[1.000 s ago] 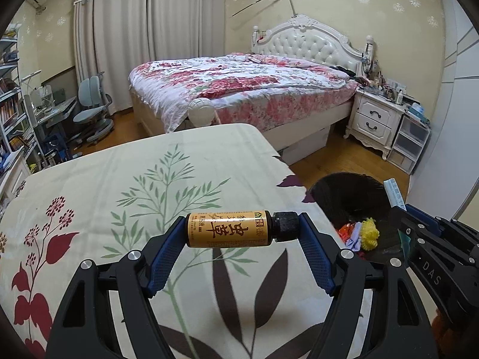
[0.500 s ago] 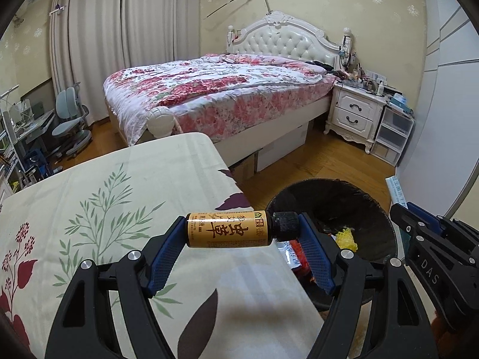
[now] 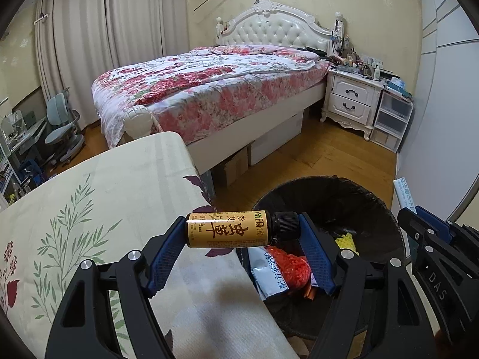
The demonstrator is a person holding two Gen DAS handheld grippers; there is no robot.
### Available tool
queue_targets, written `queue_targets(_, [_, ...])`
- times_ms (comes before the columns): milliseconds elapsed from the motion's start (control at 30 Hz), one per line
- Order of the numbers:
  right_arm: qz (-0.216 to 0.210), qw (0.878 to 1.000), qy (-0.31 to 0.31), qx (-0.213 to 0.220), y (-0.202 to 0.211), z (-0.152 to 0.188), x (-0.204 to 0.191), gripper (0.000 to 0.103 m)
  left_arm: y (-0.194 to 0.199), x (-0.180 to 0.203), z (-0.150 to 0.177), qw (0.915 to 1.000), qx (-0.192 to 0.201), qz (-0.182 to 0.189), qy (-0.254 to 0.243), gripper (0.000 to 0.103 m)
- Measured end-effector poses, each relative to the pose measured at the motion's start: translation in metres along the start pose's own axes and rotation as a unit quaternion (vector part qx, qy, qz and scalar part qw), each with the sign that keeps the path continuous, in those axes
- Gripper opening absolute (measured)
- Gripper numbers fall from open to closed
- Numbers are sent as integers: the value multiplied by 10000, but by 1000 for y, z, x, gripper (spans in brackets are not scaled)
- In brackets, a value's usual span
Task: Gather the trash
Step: 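Carry the amber bottle and teal tube over the black bin with both tools, then open both tools to drop the bottle and tube into the bin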
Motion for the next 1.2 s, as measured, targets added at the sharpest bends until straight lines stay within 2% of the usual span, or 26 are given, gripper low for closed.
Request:
queue_targets(533, [54,9998,-67,-163,-25,-5,7,19,-29,15,-9,9996,-253,82,-80,74])
queue_targets(800, [98,9997,-88,-190,-29,-4,8,20,-32,13,-11,9996,-256,-3,-103,83])
queue_targets(833, [115,9997,-103,-183,-29,-4,9,21,-32,12,-11,9996,-253,-12,-82,84])
queue_targets(900, [156,9997,-142,-144,-29,-5,11,38,-32,10,-12,9997,-246,-31,-30,85])
queue_targets(1067, [232,9995,-175,-83,-26,-6,14,41,-31,9,-12,9997,-225,-71,-62,86])
queue_targets(1200, [313,9993,-182,-23,-25,-8,16,50,-30,9,-14,9997,-177,-112,-82,87])
Point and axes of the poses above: each gripper's, at about its wrist camera, not at the fingertips, and y roughly against the way its jaws point, x to its right, z to its underside, the point moved 3 cm from there along -y, roughly the way its jaws point, and after that the axes turned 13 degrees about z, right-handed, at the moved point
